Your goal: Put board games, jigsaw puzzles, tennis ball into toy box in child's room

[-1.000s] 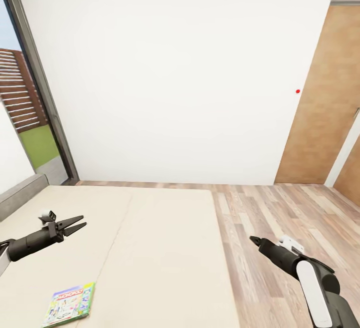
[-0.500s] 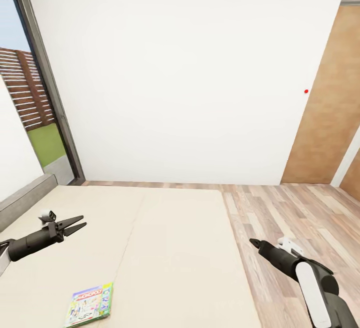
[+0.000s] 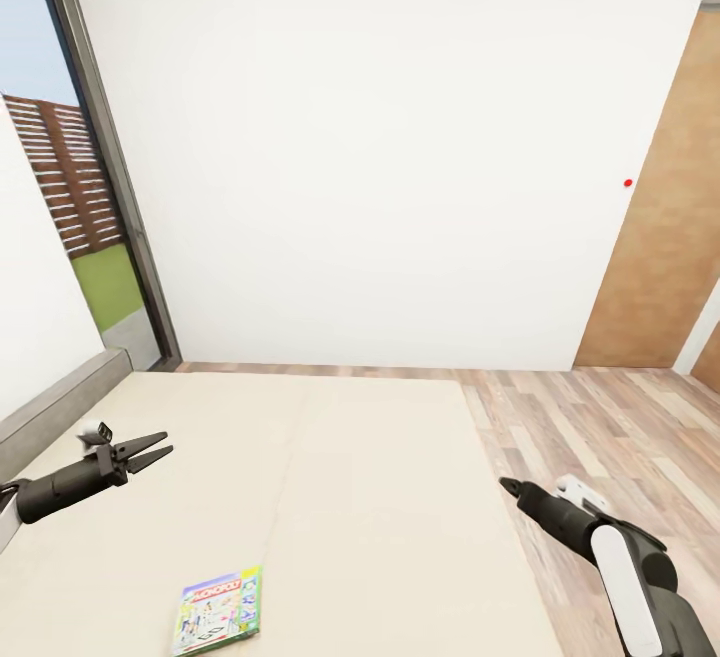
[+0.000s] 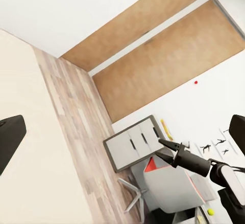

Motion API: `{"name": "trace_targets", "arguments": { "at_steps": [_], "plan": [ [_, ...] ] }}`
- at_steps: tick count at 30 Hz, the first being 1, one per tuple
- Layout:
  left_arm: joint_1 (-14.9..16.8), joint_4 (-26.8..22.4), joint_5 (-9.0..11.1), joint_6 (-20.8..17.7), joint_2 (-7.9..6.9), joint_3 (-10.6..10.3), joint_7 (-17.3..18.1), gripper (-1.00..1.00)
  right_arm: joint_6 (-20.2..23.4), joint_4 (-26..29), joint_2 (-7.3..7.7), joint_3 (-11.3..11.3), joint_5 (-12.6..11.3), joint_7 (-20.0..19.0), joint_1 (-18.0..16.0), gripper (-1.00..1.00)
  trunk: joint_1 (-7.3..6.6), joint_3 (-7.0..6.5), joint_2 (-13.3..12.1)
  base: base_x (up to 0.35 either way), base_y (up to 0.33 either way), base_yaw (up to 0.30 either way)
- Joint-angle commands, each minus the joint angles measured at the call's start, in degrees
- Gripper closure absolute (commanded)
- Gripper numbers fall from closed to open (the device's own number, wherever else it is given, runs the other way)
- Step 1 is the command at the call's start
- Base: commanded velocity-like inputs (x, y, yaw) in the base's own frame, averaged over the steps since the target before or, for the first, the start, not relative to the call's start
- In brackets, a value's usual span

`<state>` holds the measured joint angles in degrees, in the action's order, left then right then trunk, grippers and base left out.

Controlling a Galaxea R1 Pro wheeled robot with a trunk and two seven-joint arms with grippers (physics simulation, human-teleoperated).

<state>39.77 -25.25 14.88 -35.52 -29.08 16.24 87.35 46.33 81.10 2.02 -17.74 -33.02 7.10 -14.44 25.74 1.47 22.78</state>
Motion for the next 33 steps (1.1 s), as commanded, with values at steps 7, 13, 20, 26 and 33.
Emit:
{"name": "trace_targets", "arguments": {
  "at_steps": [7, 13, 20, 26, 33],
  "plan": [
    [0.06, 0.02, -0.01, -0.61, 0.01, 0.02, 0.19, -1.00, -1.44, 0.03, 0.07, 0.13, -1.37, 0.44, -0.06, -1.00, 0.04, 0.14, 0.14, 0.000, 0.252, 0.000],
    [0.06, 0.07, -0.03, -0.61, 0.06, 0.02, 0.19, -1.00, -1.56, 0.08, 0.03, 0.30, -1.30, 0.46, -0.06, -1.00, 0.04, 0.14, 0.14, 0.000, 0.239, 0.000],
    [0.06, 0.10, -0.02, -0.61, 0.04, 0.02, 0.14, -1.00, -1.59, 0.11, -0.05, 0.44, -1.07, 0.46, -0.06, -1.00, 0.04, 0.14, 0.14, 0.000, 0.237, 0.000],
    [0.05, 0.10, 0.05, -0.68, 0.01, 0.00, -0.10, -1.00, -1.60, 0.15, -0.13, 0.52, -0.81, 0.48, -0.06, -1.00, 0.04, 0.14, 0.14, 0.000, 0.143, 0.000],
    [0.09, 0.10, -0.09, -0.94, 0.15, -0.06, -6.97, -1.00, -1.07, 1.84, -0.19, 0.68, -0.66, 0.84, -0.06, -1.00, 0.04, 0.14, 0.14, 0.000, 0.018, 0.000]
  ]
}}
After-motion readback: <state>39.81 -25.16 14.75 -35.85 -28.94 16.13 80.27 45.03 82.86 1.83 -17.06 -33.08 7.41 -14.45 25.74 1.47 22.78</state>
